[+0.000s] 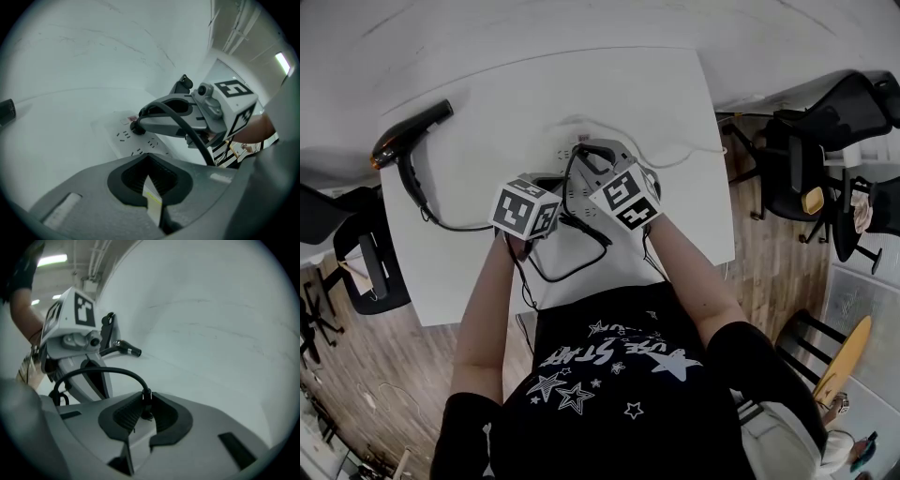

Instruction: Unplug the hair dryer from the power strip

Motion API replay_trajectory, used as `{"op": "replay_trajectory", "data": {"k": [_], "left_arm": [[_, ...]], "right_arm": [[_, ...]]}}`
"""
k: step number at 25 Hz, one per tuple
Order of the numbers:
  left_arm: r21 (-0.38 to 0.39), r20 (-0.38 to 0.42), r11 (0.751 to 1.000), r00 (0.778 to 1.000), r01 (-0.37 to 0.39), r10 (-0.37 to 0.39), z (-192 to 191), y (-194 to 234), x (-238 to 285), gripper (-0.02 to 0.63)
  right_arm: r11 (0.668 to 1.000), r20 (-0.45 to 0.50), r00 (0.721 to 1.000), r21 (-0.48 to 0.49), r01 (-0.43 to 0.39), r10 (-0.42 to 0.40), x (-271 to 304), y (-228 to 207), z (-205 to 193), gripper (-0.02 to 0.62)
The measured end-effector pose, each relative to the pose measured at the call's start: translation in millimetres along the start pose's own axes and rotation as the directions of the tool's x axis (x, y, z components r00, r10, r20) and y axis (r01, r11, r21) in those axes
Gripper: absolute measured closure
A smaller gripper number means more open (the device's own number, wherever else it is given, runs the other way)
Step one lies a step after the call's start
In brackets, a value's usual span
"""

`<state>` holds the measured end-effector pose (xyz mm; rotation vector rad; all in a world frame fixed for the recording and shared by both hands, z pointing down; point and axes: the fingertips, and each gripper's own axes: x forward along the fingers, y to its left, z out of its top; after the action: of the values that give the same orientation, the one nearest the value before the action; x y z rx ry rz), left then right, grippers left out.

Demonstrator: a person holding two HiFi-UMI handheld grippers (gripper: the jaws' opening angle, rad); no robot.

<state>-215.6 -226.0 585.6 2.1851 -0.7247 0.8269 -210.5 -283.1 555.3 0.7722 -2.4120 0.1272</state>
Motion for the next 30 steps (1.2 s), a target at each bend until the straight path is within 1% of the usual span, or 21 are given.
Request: {"op": "replay_trajectory", "data": {"k": [1,2,3,4,5,7,9,11,13,15,20,23,26,30], "left_arm": [[0.001,0.0,1.0,1.0,0.0,0.0,0.1,-0.1,0.0,0.6],[0.003,0.0,1.0,1.0,0.0,0.0,0.2,-0.2,0.1,0.6],[0.006,0.0,1.0,1.0,-0.001,0.001,0.2,-0.4,0.4,0.6],[0.009,0.0,1.0,1.0,0.0,0.0,0.2,-0.5,0.7,0.6],[0.01,0.001,1.0,1.0,0.001,-0.001,0.4,-0.6,0.9,0.6],[0.008,0.001,1.0,1.0,0.003,-0.003,0.5,-0.2,0.5,0.6],[0.008,-0.001,1.0,1.0,0.001,-0.001,0.1,-0.3,0.5,0.6],[0.011,-0.001,1.0,1.0,0.002,-0.002,0.3,-1.2,1.5,0.6],[0.009,0.002,1.0,1.0,0.005,-0.005,0.8,-0.5,1.2,0.6],[0.008,0.001,1.0,1.0,0.002,-0.002,-0.3,0.1,0.4,0.6],[-0.011,0.011,1.0,1.0,0.009,-0.009,1.0,-0.5,1.4,0.6],[-0.013,0.014,1.0,1.0,-0.002,0.002,0.3,-0.6,0.8,0.6],[-0.015,0.018,1.0,1.0,-0.013,0.014,-0.4,-0.7,0.4,0.6],[-0.02,0.025,1.0,0.999,-0.019,0.02,-0.9,0.0,0.2,0.6]], "right_arm": [[0.996,0.025,1.0,0.084,-0.013,0.011,-0.6,-2.5,-1.7,0.528],[0.986,0.051,0.999,0.165,-0.022,0.014,-2.0,-5.8,-3.7,0.528],[0.975,0.071,0.997,0.221,-0.026,0.011,-3.6,-8.6,-5.2,0.529],[0.971,0.079,0.997,0.238,-0.023,0.004,-4.9,-10.2,-5.8,0.531],[0.975,0.075,0.997,0.22,-0.016,0.0,-5.1,-10.2,-5.5,0.531],[0.989,0.057,0.998,0.151,-0.008,-0.001,-3.8,-6.9,-3.9,0.531],[0.992,0.086,0.996,0.128,-0.006,-0.005,-7.2,-5.4,2.0,0.531],[0.993,0.15,0.988,0.119,0.021,-0.039,-17.9,-11.8,20.2,0.531],[0.996,0.158,0.984,0.064,0.068,-0.078,-22.8,-23.0,41.3,0.531],[0.997,0.163,0.984,0.026,0.074,-0.077,-23.6,-30.1,55.5,0.529],[0.997,0.188,0.98,0.05,0.053,-0.062,-36.6,-34.9,61.5,0.529],[0.997,0.195,0.979,0.056,0.053,-0.063,-43.1,-31.3,61.8,0.528],[0.997,0.223,0.973,0.061,0.053,-0.066,-53.2,-28.3,67.6,0.528],[0.994,0.26,0.963,0.099,0.042,-0.067,-69.5,-23.1,71.9,0.528]]}}
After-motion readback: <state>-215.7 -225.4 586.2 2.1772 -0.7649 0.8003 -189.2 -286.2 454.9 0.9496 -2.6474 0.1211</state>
